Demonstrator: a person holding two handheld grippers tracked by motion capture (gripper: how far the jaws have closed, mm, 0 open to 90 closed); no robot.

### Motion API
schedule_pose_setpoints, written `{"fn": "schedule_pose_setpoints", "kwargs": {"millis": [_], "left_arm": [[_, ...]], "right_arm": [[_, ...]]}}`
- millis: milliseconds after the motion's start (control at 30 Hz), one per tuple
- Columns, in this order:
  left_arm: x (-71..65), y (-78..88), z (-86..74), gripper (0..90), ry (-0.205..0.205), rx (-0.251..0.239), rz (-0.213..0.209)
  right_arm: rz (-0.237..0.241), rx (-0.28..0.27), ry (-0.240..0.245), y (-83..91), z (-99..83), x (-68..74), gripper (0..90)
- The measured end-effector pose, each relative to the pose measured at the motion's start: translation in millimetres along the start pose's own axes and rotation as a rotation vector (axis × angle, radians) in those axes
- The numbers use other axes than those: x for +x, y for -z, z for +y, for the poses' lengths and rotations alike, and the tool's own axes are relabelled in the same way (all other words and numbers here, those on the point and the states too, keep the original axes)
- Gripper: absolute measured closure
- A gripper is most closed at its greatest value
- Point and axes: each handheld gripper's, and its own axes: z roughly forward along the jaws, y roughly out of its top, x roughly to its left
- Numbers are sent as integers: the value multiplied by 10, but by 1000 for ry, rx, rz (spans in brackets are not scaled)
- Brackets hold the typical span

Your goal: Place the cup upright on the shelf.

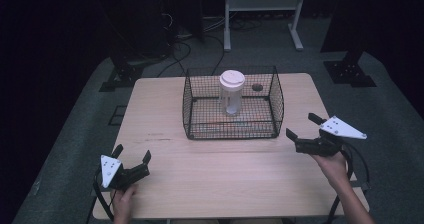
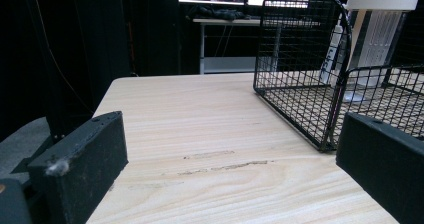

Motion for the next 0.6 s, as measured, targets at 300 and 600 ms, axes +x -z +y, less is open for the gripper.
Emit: {"fn": "schedule_pose_setpoints", "kwargs": {"millis": [300,600], "left_arm": [[1,0,0,0,1,0,0],[13,3,0,0,11,-5,-2]], "right_arm": [[-29,5,-12,113,-115,-74,28],[-55,33,-38,219,-314,-123,28]]}}
